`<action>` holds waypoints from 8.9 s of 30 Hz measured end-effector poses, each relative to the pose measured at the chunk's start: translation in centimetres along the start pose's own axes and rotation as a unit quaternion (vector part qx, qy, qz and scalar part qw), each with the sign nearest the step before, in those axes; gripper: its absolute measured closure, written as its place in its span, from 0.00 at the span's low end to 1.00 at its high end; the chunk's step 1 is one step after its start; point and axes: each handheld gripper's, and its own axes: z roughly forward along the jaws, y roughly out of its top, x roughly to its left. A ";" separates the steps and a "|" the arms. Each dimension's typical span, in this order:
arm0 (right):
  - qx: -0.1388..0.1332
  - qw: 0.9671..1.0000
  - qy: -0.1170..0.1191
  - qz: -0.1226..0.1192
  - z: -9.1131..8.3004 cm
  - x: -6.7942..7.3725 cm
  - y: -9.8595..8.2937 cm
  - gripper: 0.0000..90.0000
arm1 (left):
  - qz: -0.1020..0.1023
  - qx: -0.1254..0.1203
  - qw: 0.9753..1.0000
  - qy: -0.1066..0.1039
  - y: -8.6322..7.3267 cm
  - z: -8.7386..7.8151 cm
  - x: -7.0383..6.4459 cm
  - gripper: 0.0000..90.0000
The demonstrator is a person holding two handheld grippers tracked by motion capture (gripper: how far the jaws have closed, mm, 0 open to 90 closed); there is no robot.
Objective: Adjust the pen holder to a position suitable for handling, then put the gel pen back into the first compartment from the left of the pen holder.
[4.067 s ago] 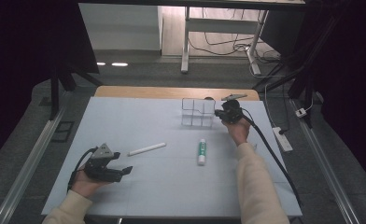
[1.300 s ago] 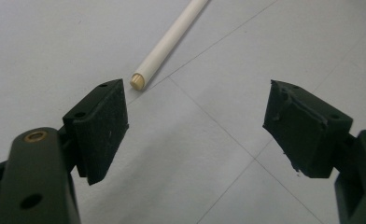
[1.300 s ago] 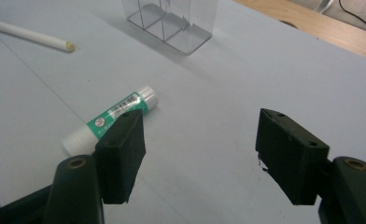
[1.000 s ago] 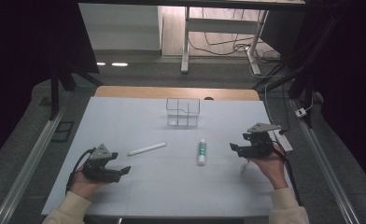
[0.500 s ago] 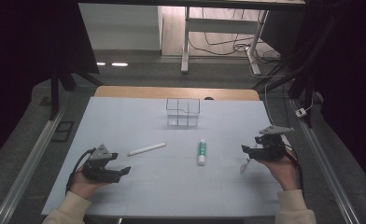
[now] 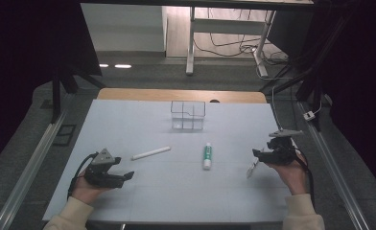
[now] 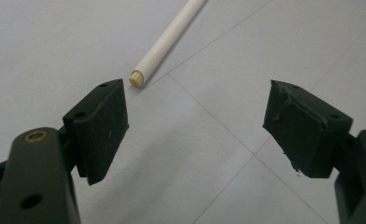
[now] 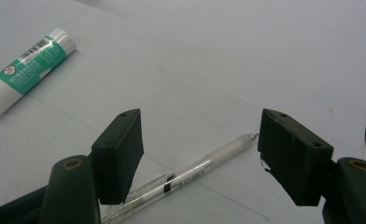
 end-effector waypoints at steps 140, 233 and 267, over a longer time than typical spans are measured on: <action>-0.076 0.993 -0.009 0.086 1.7 0.4 3.8 0.89 | 0.002 0.001 1.000 0.003 0.0 0.2 0.1 0.24; -0.234 0.966 0.097 0.046 3.3 8.0 13.1 0.89 | -0.011 -0.014 1.000 0.000 0.3 0.0 0.4 0.24; -0.249 0.962 0.111 0.029 6.0 10.8 16.7 0.89 | -0.005 -0.017 1.000 -0.008 0.1 -0.1 0.2 0.24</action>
